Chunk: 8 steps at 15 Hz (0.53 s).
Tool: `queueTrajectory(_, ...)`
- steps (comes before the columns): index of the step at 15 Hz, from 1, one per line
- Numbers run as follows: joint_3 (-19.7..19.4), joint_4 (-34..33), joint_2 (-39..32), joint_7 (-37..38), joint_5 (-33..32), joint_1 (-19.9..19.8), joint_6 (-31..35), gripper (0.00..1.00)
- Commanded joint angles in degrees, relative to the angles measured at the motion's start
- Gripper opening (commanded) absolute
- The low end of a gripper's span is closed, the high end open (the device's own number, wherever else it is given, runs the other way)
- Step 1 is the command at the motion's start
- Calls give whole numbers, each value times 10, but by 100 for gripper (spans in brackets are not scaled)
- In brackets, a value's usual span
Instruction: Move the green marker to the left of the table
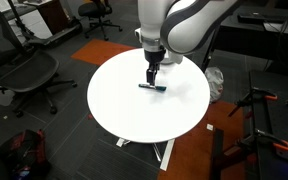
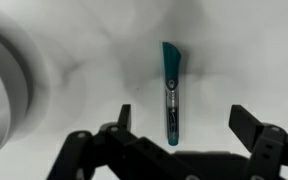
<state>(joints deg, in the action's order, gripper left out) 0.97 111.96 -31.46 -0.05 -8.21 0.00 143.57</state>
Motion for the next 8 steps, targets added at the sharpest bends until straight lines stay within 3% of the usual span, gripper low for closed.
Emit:
queueTrajectory(1, -5, -29, -29, -12, 11, 2, -7, 100)
queueTrajectory(8, -1, -59, -68, -15, 21, -2, -13, 100)
